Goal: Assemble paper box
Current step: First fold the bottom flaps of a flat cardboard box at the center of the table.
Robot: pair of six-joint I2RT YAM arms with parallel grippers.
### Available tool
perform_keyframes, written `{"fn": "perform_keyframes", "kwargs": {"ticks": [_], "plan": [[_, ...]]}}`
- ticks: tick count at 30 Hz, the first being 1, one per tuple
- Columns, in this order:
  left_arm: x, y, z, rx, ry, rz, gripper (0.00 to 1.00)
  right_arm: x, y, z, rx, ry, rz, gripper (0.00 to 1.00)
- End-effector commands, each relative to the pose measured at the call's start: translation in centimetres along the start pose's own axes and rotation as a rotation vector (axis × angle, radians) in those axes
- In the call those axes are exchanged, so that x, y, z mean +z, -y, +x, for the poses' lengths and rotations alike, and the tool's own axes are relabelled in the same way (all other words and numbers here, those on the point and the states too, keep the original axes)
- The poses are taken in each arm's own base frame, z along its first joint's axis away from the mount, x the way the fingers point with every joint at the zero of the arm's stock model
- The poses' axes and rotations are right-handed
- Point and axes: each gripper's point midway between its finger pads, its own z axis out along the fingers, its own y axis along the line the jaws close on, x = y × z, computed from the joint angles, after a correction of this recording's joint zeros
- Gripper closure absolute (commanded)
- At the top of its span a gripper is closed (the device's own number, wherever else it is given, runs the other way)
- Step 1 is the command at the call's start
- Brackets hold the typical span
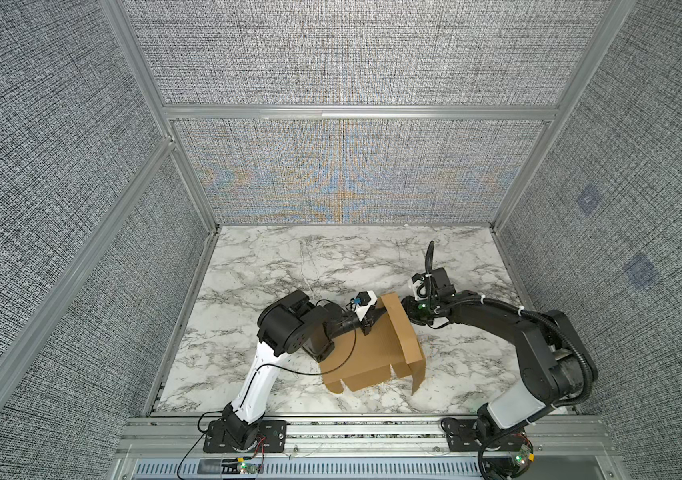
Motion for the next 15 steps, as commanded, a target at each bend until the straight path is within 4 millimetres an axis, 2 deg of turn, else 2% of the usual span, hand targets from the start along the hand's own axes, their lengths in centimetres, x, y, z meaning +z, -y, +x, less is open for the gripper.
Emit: {"fn": "perform_keyframes", "kwargs": {"ticks": [1, 5, 9, 15], "plan": [[-0.2, -0.3, -0.8, 0.037, 0.024, -0.023, 0.76, -0.1, 0.0, 0.1, -0.002, -0.004, 0.002, 0.61], [-0.1, -0.1, -0.6, 0.044, 0.021, -0.006, 0.8, -0.2, -0.4, 0.3, -0.012, -0.008, -0.008, 0.61], [0.3, -0.4, 0.0, 0.029, 0.012, -0.011, 1.0, -0.1, -0.4, 0.6, -0.007, -0.009, -0.004, 0.61], [0.5, -0.4, 0.2, 0.041, 0.014, -0.01, 1.0, 0.5, -2.6, 1.2, -0.051, -0.052, -0.04, 0.61]]}}
